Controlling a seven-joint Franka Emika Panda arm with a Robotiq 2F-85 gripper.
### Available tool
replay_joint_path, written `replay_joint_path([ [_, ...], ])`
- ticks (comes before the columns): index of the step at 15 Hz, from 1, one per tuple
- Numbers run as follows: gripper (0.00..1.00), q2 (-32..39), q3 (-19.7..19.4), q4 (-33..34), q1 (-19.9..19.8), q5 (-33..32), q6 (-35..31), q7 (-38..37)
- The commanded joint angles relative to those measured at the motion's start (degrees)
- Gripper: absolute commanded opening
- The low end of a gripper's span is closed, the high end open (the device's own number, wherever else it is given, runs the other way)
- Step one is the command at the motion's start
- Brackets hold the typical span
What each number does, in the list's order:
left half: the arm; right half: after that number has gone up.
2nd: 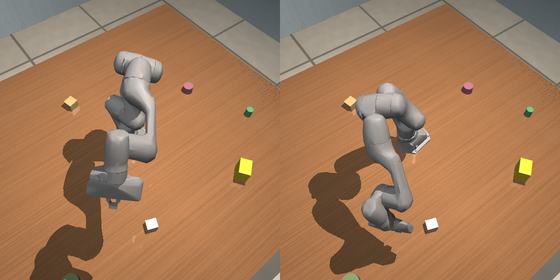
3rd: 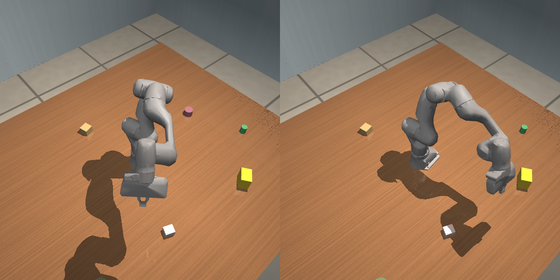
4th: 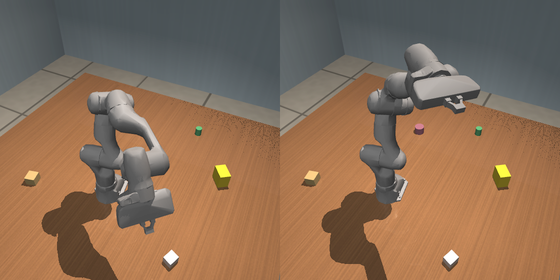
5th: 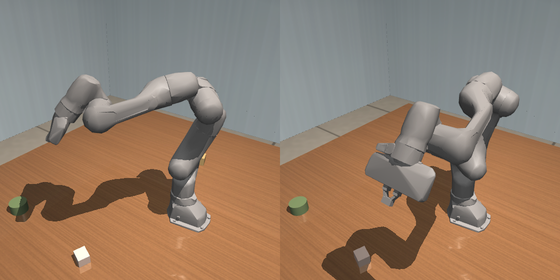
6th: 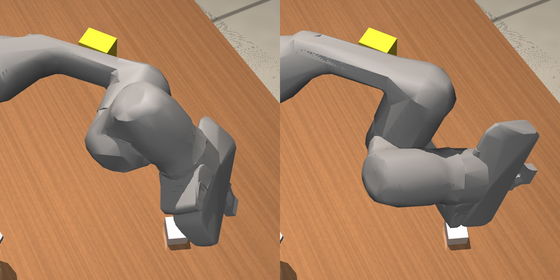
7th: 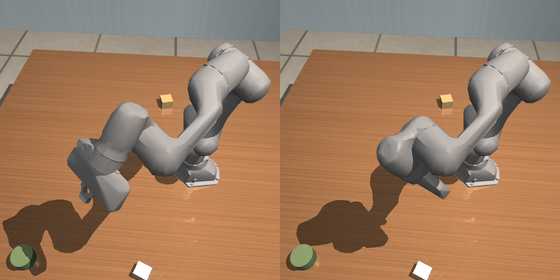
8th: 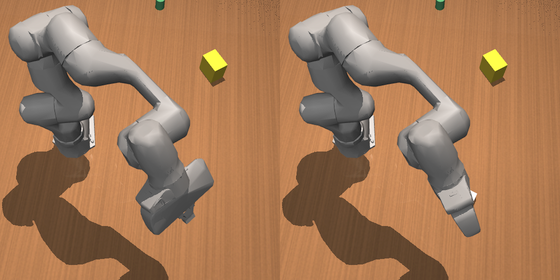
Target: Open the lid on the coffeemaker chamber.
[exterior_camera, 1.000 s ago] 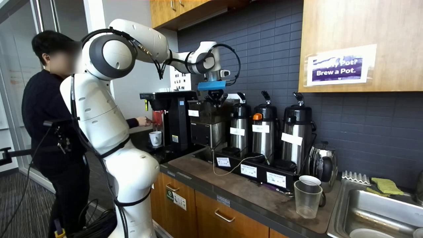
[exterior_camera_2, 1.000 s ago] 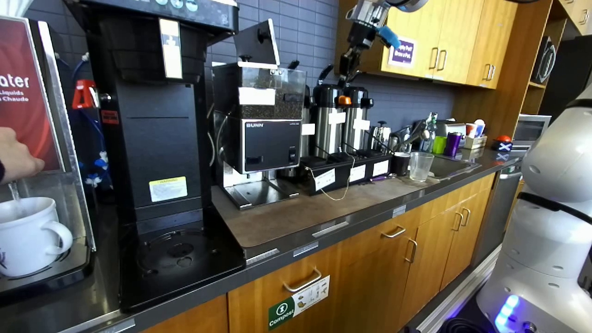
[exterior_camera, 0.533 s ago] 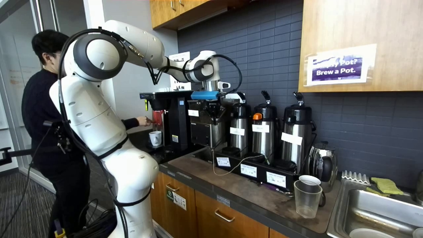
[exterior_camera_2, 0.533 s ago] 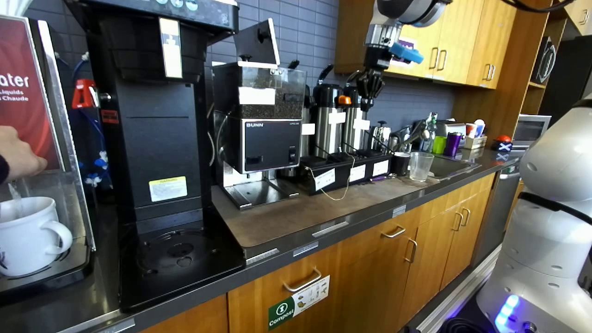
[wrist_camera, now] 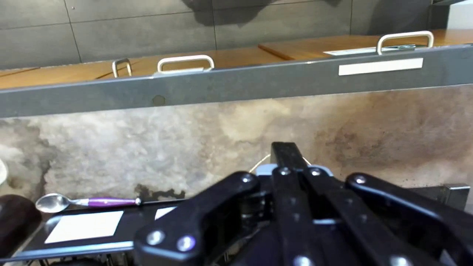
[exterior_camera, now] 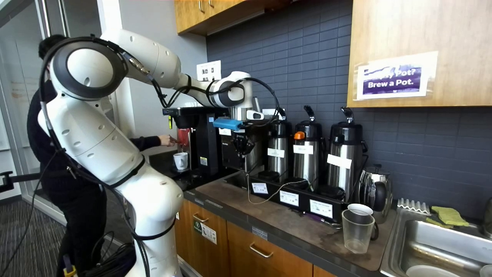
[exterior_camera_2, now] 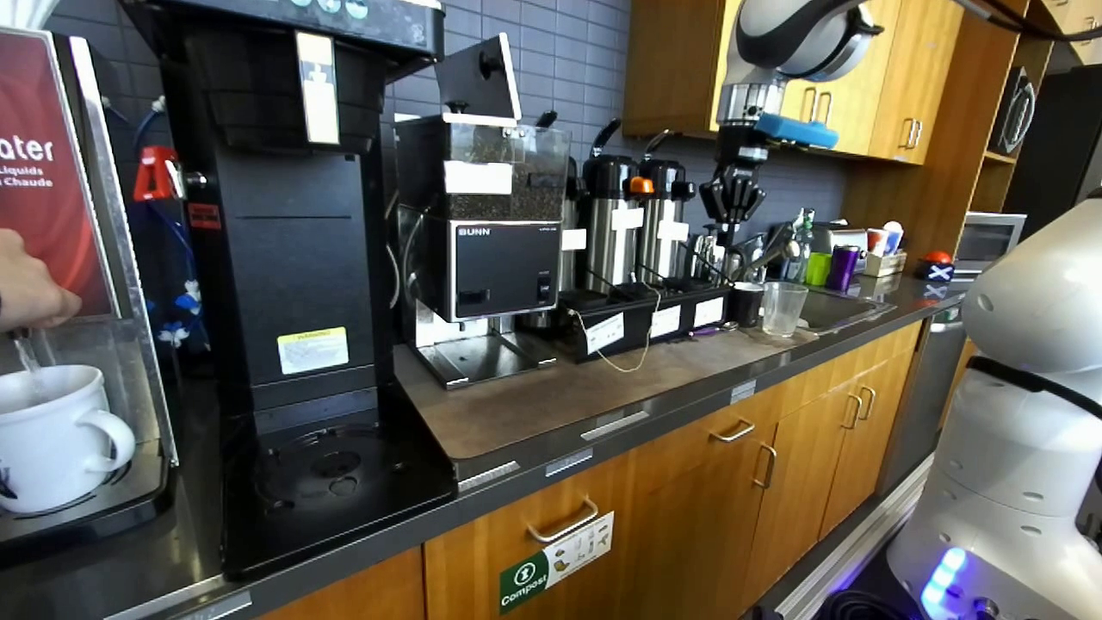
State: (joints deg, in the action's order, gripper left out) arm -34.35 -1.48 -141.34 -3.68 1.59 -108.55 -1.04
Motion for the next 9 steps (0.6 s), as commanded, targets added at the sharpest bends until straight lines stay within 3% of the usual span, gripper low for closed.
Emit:
replay_joint_path([
  [1,0.00,-7.9,-1.0,-8.3,-1.0,-1.1,-0.9,0.0],
  [9,0.00,-21.4,-6.2,-20.4,-3.8,-5.9,1.5,8.0],
])
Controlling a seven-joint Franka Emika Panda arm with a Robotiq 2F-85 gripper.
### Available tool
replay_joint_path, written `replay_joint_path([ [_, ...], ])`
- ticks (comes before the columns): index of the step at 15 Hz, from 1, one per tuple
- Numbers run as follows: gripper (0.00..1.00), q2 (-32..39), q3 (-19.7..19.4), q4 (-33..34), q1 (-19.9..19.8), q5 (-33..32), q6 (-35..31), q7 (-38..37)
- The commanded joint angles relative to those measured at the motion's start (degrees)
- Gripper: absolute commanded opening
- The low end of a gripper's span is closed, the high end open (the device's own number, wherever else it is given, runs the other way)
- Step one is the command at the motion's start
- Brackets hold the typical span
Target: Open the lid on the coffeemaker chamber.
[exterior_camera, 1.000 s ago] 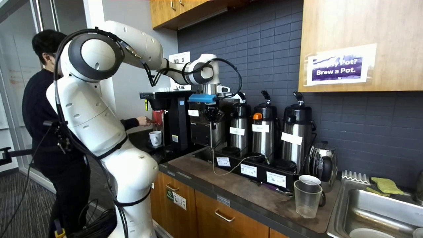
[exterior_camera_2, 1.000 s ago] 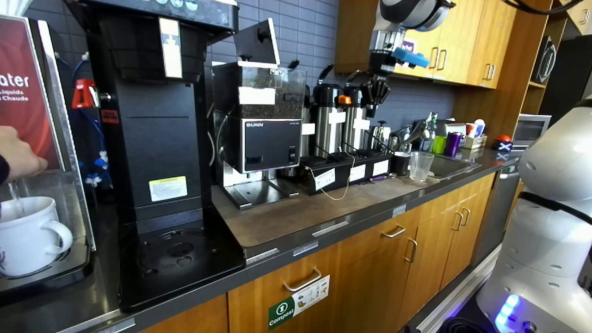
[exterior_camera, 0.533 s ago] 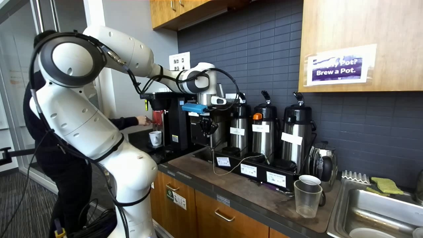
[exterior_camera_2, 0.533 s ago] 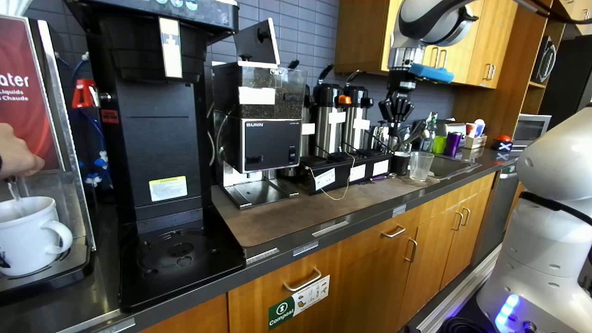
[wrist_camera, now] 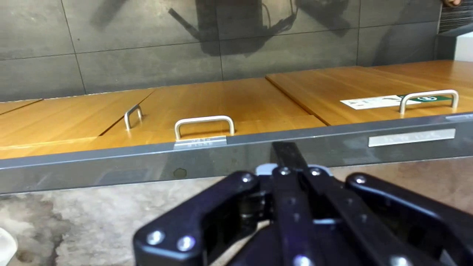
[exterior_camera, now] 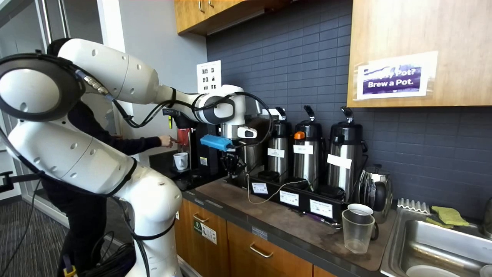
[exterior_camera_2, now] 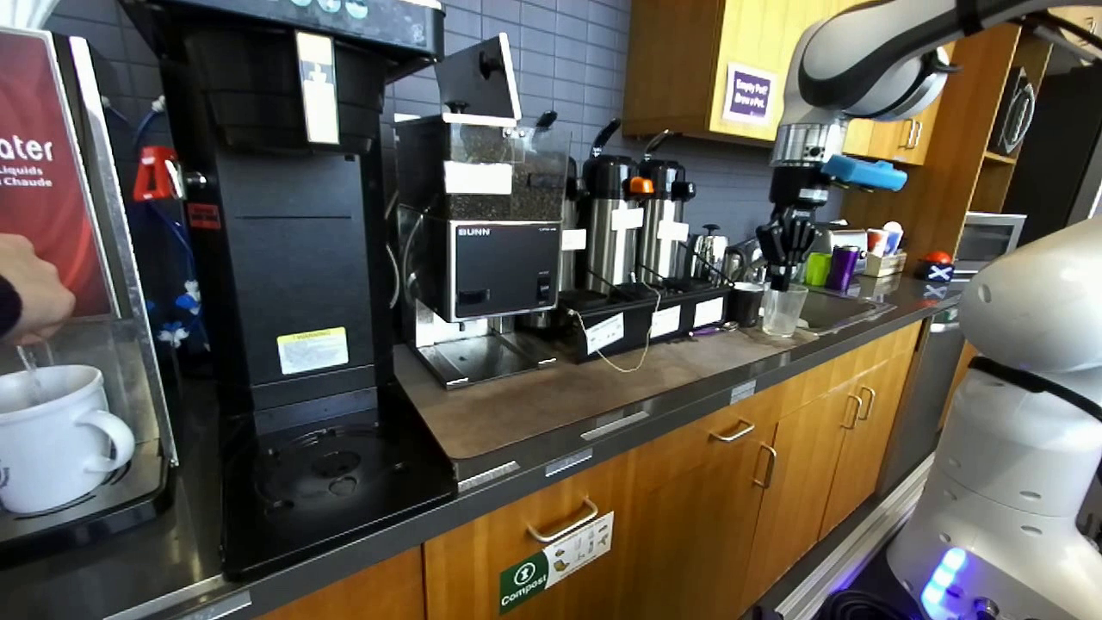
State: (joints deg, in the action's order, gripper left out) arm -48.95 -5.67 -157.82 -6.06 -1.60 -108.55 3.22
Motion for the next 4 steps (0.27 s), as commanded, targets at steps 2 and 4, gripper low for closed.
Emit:
replay_joint_path([
  [2,0.01,-2.7,-1.2,-1.9,-0.6,-1.2,0.5,1.4],
  [4,0.01,-2.7,-1.2,-1.7,-0.5,-1.1,0.5,1.4],
])
